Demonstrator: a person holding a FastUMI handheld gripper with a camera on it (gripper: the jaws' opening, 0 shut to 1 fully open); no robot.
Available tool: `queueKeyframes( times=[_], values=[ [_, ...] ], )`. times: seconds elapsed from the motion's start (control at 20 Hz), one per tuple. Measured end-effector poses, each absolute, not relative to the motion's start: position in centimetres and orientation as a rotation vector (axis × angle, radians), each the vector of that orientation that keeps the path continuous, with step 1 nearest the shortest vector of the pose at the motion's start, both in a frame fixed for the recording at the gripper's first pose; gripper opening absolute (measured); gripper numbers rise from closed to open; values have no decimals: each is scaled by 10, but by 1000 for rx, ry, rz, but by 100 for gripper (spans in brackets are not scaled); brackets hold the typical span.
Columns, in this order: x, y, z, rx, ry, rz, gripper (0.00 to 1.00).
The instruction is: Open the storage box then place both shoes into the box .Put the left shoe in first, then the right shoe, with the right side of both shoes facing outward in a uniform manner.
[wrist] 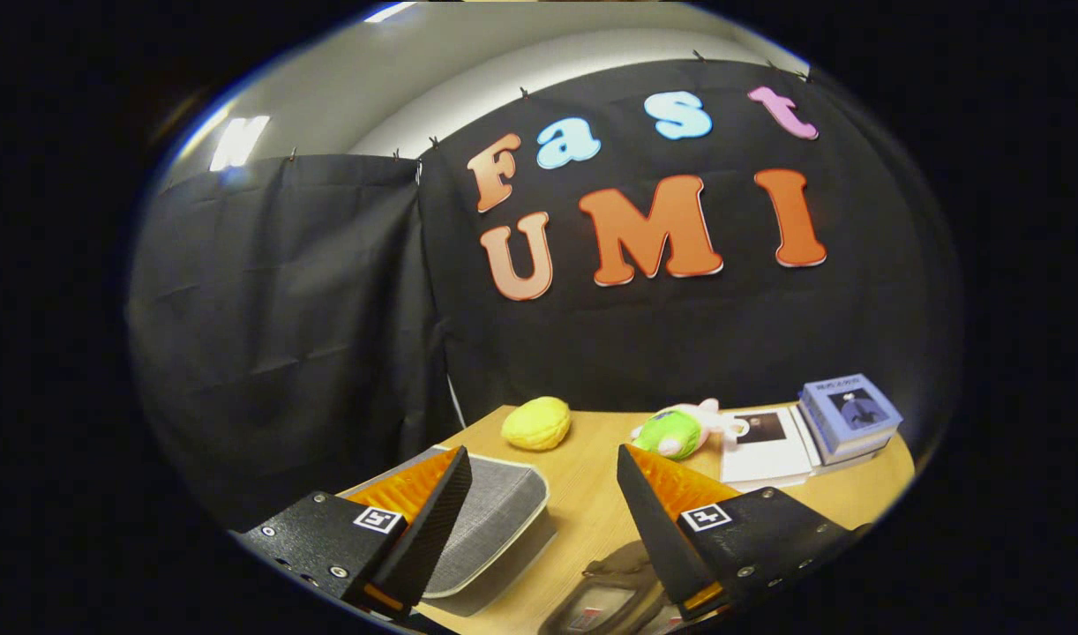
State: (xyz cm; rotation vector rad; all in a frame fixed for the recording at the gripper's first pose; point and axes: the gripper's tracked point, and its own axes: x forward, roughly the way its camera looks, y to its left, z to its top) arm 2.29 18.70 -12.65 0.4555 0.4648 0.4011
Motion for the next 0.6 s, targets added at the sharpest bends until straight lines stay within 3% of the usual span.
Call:
queueKeyframes(
  times=[0.4, 0.6],
  values=[
    [13, 237, -178, 644, 727, 525, 98],
    [10, 255, -202, 710, 836, 520, 96]
  ],
)
